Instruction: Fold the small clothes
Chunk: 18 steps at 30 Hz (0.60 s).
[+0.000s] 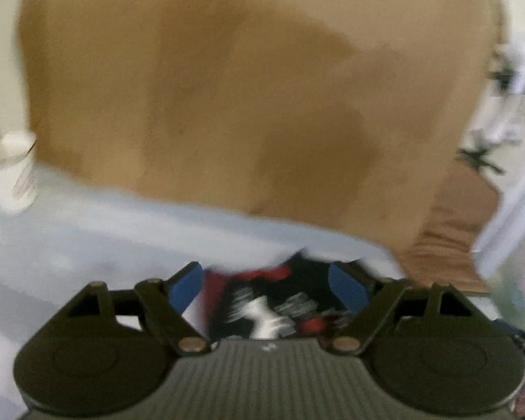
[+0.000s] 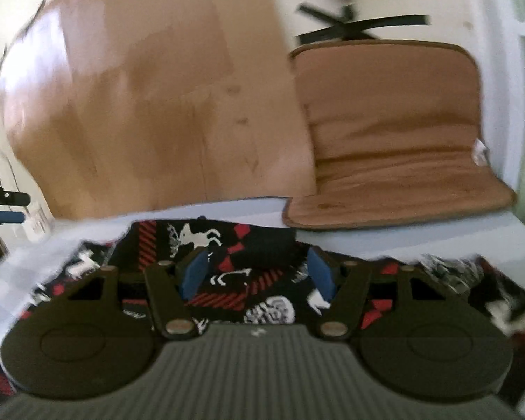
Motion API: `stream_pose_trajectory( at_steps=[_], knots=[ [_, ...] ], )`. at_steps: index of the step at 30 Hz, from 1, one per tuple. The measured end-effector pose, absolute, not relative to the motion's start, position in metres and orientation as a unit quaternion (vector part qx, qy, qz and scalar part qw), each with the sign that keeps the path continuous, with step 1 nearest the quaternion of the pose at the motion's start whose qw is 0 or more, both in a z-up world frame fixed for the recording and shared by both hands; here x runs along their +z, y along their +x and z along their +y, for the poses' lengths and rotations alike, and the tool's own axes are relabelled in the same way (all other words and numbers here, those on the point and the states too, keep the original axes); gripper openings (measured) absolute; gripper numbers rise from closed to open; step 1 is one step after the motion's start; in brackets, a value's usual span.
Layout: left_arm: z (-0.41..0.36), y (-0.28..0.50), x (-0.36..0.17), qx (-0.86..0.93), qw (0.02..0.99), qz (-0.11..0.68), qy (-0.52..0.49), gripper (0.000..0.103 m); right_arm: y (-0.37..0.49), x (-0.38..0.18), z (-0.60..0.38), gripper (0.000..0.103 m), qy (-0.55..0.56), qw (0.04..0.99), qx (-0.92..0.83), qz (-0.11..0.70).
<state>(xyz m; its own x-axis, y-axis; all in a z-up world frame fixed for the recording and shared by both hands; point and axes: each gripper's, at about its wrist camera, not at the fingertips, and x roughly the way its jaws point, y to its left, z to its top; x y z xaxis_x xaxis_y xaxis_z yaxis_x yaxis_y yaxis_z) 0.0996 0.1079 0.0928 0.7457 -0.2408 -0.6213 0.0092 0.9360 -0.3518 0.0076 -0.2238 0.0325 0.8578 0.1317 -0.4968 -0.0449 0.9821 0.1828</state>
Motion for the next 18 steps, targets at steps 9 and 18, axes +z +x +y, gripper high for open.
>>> stream_pose_trajectory(
  at_steps=[9,18],
  knots=[
    [0.111,0.129,0.032,-0.074,0.889,0.404,-0.202,0.082,0.085,-0.007,-0.232,0.065,0.156,0.937,-0.008,0.313],
    [0.077,0.145,0.020,-0.059,0.903,0.408,-0.126,0.018,0.085,0.003,-0.225,0.006,0.139,0.945,0.017,0.296]
  ],
)
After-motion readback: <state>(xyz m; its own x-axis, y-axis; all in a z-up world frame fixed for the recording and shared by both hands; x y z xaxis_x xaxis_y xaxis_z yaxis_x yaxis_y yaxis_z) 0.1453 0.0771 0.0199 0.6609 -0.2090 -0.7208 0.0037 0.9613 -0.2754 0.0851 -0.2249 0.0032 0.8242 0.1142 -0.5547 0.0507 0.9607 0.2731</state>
